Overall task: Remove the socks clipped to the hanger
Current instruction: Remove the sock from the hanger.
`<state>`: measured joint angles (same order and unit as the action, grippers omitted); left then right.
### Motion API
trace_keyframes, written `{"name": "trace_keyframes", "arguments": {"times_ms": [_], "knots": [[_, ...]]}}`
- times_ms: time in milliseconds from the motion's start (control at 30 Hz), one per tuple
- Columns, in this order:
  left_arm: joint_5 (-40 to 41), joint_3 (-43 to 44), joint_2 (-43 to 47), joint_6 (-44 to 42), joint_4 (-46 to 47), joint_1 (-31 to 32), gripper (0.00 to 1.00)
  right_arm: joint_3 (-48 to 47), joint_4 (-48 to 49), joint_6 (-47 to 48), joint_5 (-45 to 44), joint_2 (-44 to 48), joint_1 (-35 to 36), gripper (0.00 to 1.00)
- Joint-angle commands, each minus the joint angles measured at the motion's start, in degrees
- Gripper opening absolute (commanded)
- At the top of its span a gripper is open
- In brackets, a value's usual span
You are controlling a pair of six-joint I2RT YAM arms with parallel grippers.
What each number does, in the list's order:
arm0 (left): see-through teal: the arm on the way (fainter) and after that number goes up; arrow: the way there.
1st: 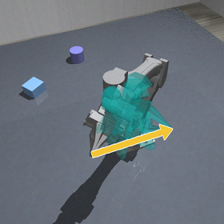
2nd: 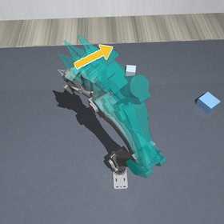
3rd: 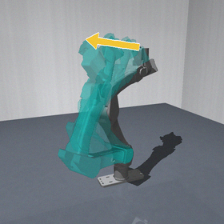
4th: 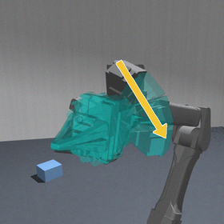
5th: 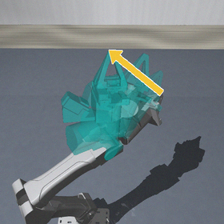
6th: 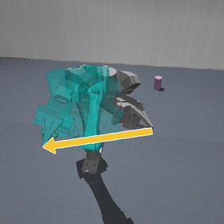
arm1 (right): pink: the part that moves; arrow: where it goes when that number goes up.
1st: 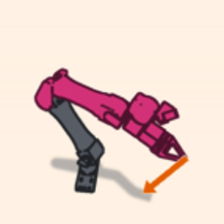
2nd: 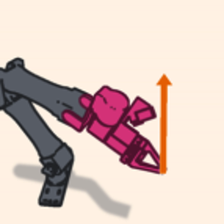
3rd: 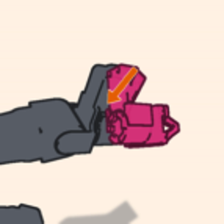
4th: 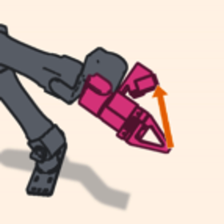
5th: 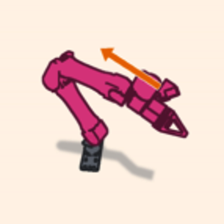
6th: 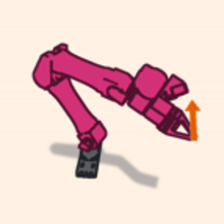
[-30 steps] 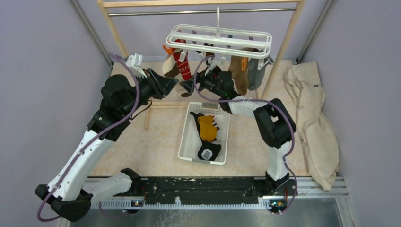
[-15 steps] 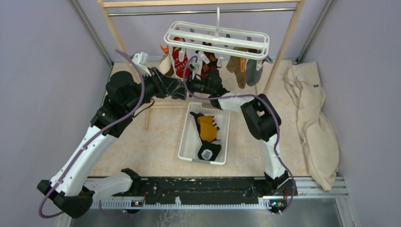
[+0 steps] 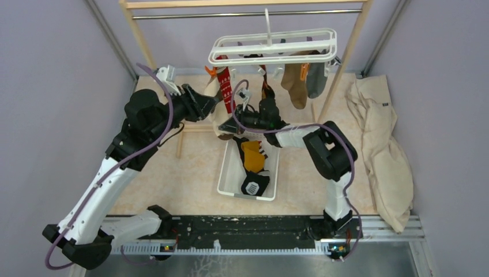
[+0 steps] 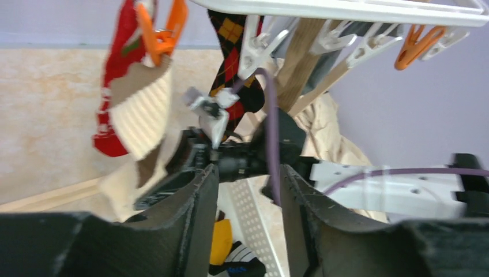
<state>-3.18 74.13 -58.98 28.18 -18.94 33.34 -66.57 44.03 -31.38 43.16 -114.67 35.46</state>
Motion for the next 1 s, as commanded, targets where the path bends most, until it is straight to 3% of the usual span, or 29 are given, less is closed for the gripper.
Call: {"name": "trace_keyframes", "arguments": {"times_ms": [0,300,567,767,967], "knots": [[7.1,2.7,2.4,-4.3,-3.2,-0.1,0.53,3.5,3.4,-1.0,1.1,12.0,0.0,0.00],[9.6,5.4,2.5,-7.0,-3.9,-0.3,0.62,7.9,-2.2,-2.1,5.2,20.9,-0.3,0.00],[13.1,6.0,2.5,-12.0,-0.8,-1.8,0.71,8.5,-15.2,4.0,4.2,30.7,-1.2,0.00],[13.3,8.8,0.4,-13.5,-1.1,-5.1,0.71,8.4,-22.6,6.7,2.2,36.4,-2.6,0.00],[8.5,11.3,-2.3,-9.6,-0.7,-7.7,0.71,8.9,-26.6,8.1,-0.6,40.4,-3.0,0.00]]}}
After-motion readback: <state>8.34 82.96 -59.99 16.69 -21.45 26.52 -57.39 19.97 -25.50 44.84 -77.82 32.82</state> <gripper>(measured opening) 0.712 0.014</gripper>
